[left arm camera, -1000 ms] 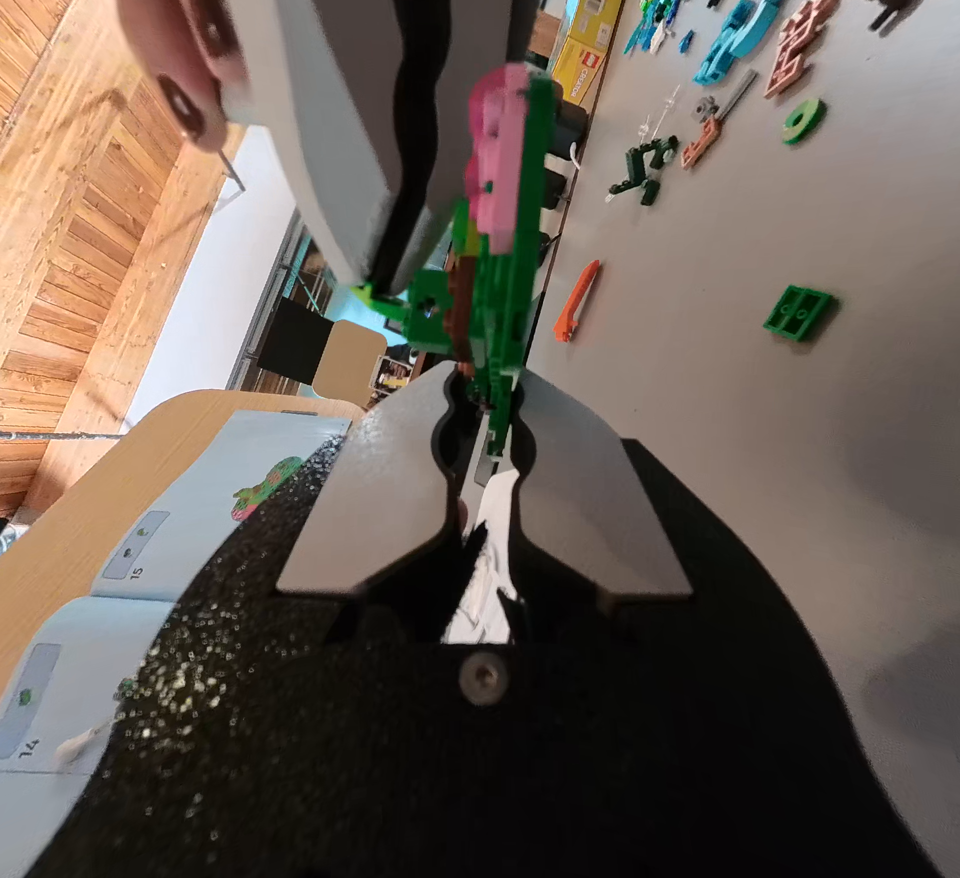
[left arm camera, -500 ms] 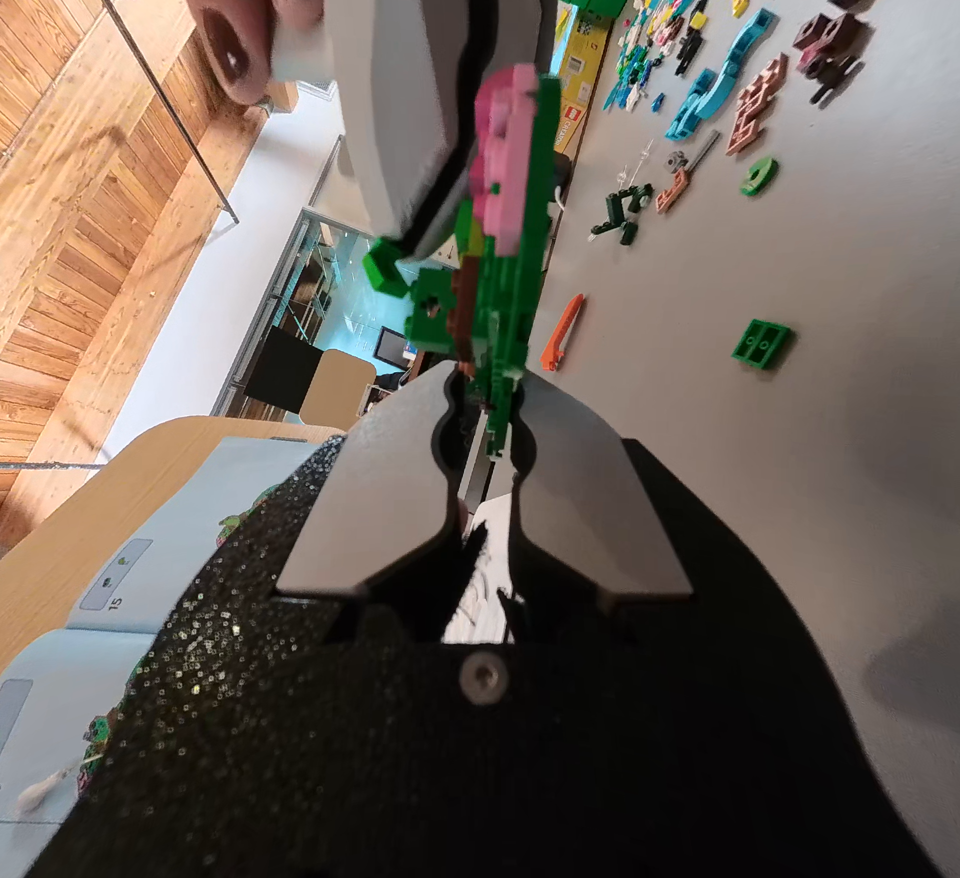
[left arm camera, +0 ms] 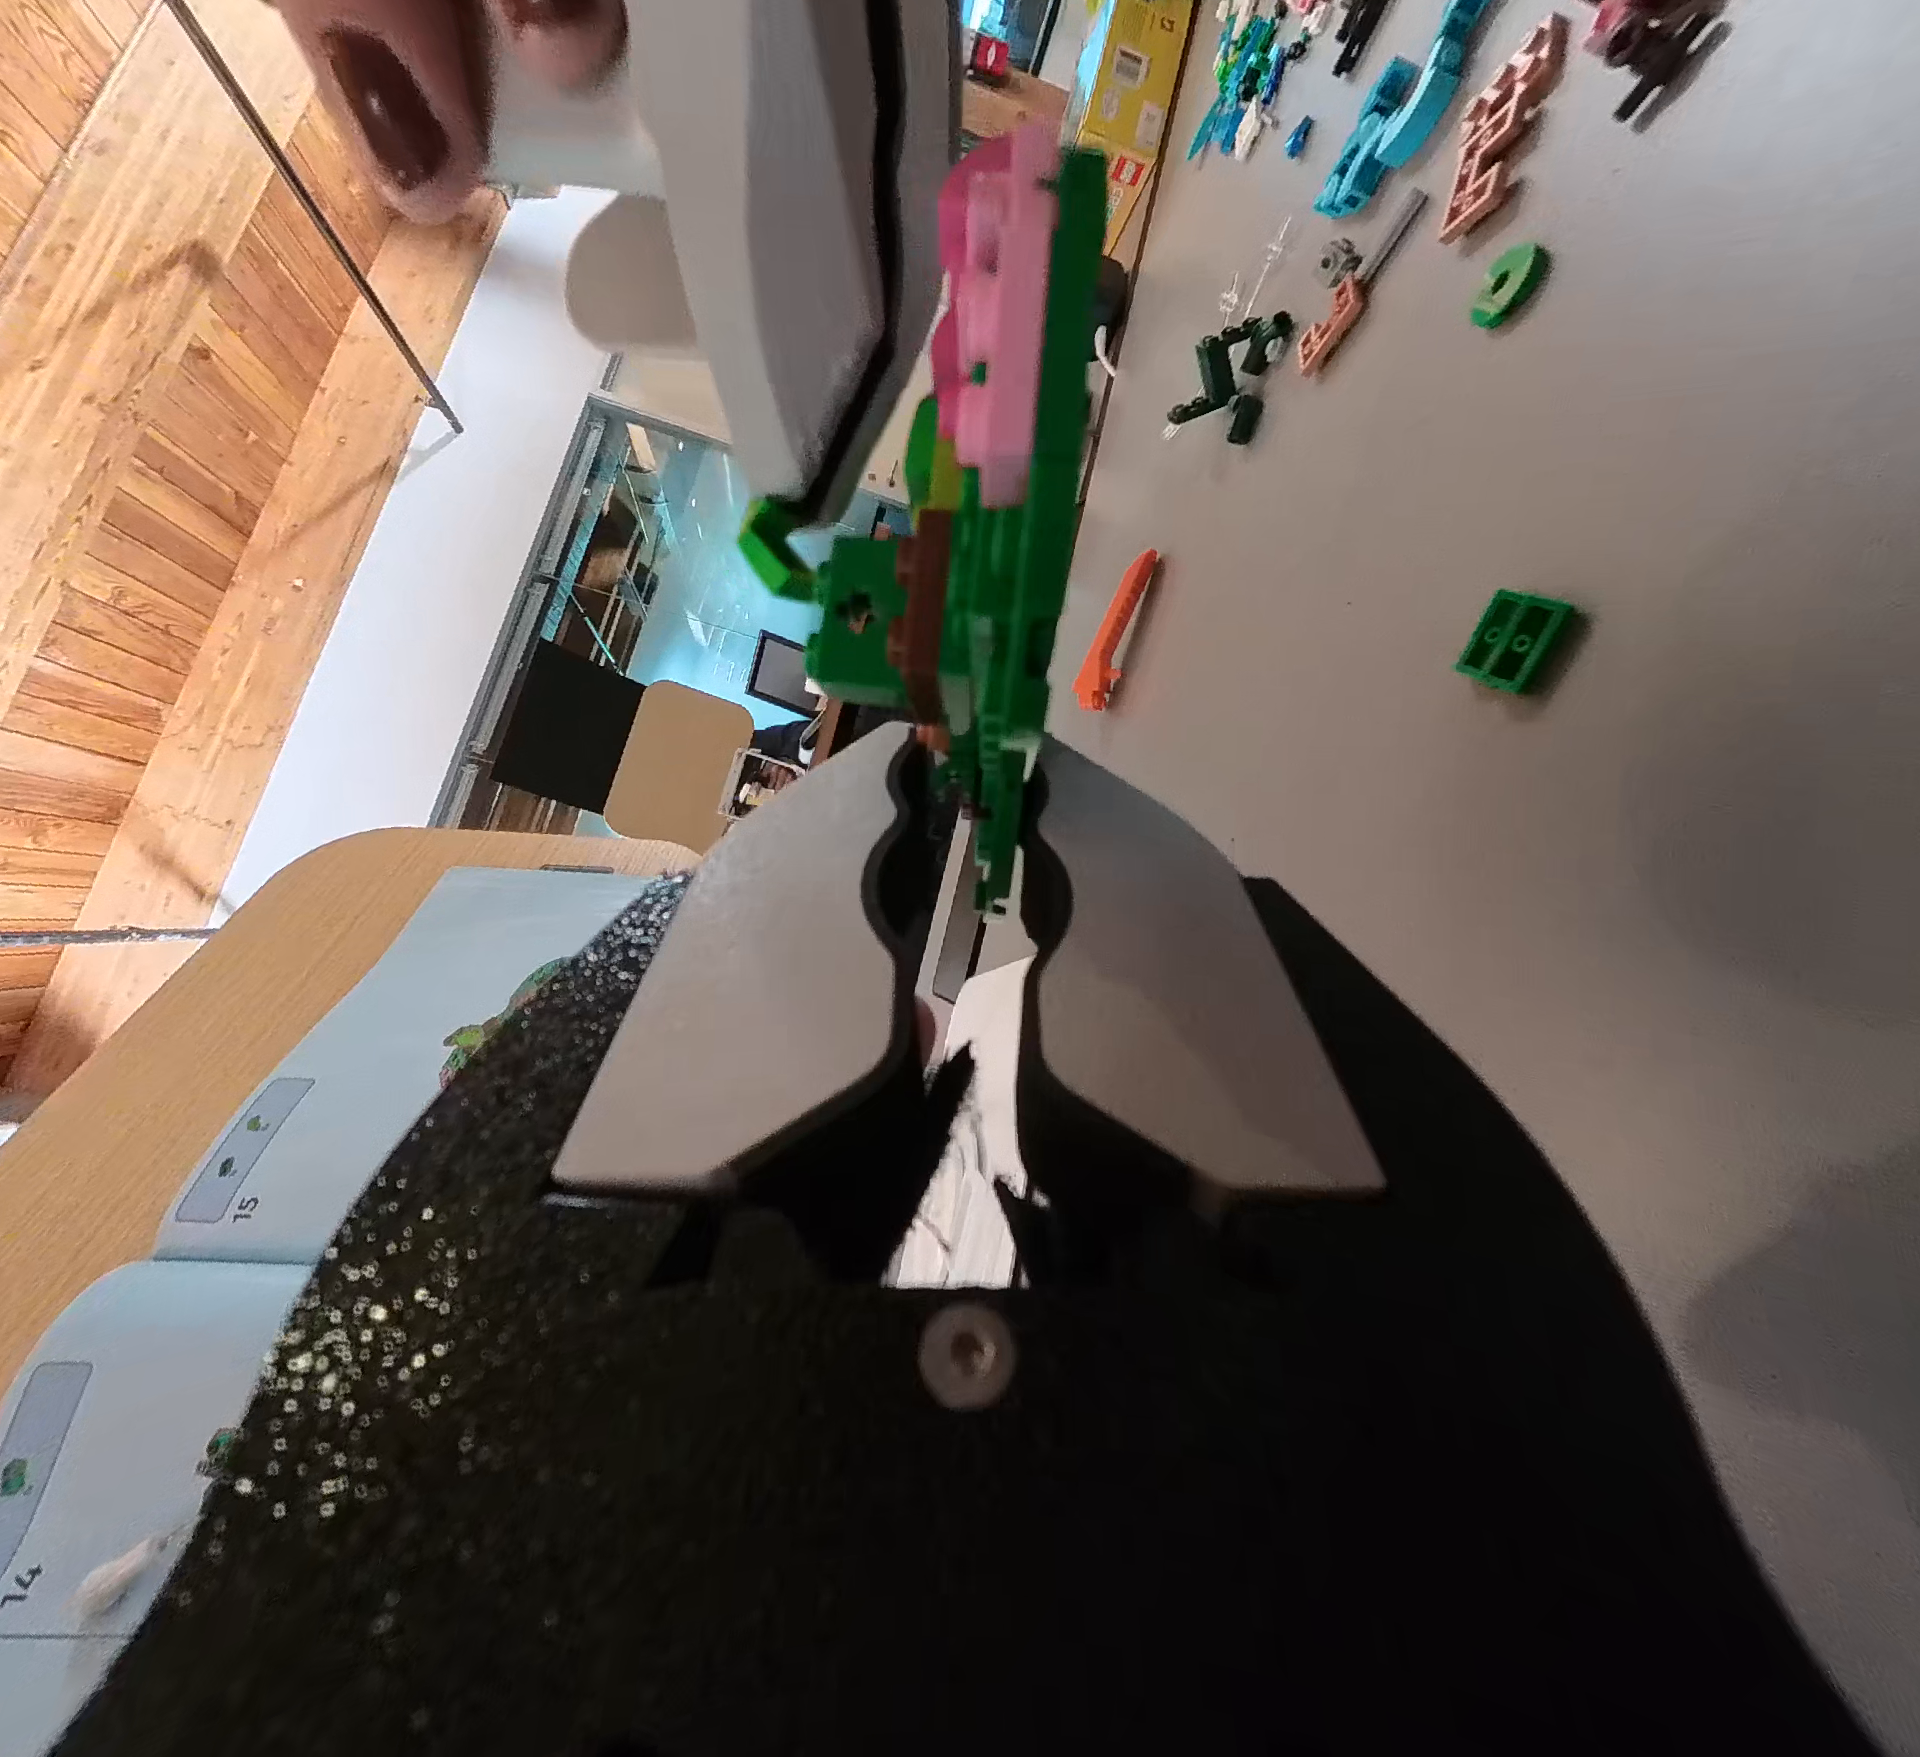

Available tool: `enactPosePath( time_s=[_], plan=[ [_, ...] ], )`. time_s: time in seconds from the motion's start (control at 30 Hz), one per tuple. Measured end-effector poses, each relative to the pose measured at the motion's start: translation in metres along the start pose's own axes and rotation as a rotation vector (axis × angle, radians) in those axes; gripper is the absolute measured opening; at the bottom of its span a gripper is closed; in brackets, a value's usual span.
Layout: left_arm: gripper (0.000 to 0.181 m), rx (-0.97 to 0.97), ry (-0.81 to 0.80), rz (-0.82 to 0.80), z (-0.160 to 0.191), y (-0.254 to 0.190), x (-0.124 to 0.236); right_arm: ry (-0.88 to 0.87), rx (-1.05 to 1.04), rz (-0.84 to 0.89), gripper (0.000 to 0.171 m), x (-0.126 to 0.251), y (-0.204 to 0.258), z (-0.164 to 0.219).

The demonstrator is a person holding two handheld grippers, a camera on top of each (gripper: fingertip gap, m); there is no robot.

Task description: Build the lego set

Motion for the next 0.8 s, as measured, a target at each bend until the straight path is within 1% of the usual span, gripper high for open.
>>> enactPosePath(
  time_s=[0.3, 0.63, 0.8],
  plan=[
    [0.014, 0.007, -0.003, 0.012, -0.0013, -0.0010, -0.0008, -0.036, 0.044, -0.036, 0.000, -0.0025, -0.0031, 0.0012],
    [0.014, 0.002, -0.003, 0.007, -0.0016, -0.0006, -0.0007, -0.059, 0.067, -0.026, 0.000, -0.0035, -0.0040, -0.0024],
    [0.015, -0.006, 0.007, -0.002, -0.0009, -0.0004, -0.0008, -0.058, 0.056, -0.017, 0.009, -0.0025, -0.0054, -0.0013]
  ],
)
Point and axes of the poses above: each gripper's, where its closed fingertips meet, x back along the fingers, z out of its underside, y = z × x across the jaws, the point moved 9 cm from there along x, back along the fingers, and after that the axes turned 10 degrees about -y, right-handed, at the moved point
